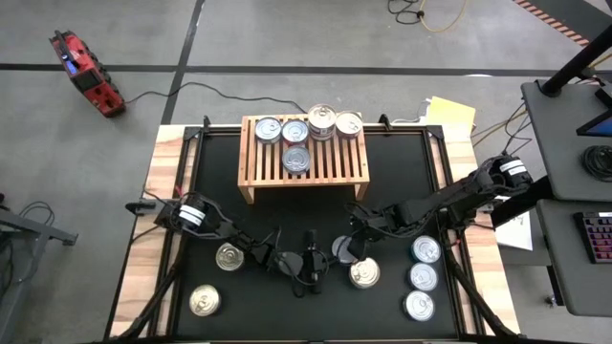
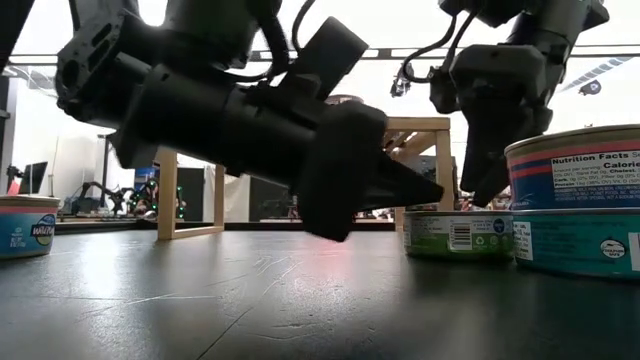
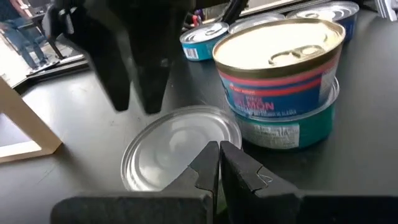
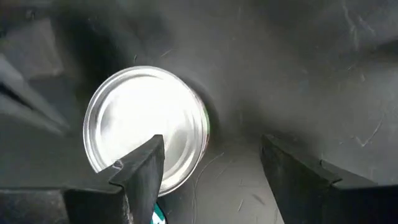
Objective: Stack canned seafood by type on shelf
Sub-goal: Put the white and green tuna can on the shelf aligned with the other blue and pink tuna cans
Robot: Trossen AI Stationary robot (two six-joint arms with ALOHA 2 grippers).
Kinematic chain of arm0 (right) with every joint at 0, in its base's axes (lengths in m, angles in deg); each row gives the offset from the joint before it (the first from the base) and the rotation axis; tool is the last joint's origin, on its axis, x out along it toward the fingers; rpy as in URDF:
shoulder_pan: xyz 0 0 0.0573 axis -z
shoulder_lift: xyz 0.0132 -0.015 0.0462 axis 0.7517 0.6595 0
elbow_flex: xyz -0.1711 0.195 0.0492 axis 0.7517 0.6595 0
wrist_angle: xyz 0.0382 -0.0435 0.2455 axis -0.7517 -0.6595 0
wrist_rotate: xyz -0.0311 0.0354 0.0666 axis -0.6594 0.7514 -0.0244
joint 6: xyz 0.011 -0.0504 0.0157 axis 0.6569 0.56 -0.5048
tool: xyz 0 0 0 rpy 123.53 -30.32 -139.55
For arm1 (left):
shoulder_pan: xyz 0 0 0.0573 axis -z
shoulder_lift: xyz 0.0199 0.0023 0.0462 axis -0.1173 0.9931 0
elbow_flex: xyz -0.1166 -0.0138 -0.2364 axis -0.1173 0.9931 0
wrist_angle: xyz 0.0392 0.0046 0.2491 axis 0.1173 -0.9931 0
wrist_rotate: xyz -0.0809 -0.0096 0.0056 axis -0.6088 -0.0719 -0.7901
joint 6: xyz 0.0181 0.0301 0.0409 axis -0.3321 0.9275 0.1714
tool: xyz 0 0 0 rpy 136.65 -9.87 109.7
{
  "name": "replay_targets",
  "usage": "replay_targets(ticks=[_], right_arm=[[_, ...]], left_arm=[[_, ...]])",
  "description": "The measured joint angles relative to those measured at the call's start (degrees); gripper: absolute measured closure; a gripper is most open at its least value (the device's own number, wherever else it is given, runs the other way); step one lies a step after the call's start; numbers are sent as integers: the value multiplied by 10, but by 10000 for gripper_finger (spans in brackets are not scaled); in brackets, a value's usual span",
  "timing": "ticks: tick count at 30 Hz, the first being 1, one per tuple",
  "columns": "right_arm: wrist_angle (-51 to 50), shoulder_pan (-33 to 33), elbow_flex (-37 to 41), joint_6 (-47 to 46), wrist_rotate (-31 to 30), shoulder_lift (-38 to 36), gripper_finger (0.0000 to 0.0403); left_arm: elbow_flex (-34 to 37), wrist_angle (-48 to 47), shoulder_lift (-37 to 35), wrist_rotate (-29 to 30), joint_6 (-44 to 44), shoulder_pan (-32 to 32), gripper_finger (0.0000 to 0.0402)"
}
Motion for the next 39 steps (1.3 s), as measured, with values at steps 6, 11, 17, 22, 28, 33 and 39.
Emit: replay_targets(ticks=[6,11,17,22,28,33,39], right_arm=[[5,12,0,15,2,0,160],[5,12,0,16,4,0,156],[4,13,0,16,20,0,145],[3,17,2,7,21,0,137],[7,21,9,6,29,0,134],[22,31,10,5,31,0,139],[19,35,11,5,31,0,135]], left_arm=[[-17,-22,12,17,-9,-1,401],[-18,-57,6,85,-36,-1,401],[-18,-92,0,108,-58,-1,401],[-18,-120,-11,116,-58,-1,401],[-18,-174,-16,144,-91,-1,401],[-18,-178,-16,143,-94,-1,401],[-16,-188,-28,140,-90,6,401]])
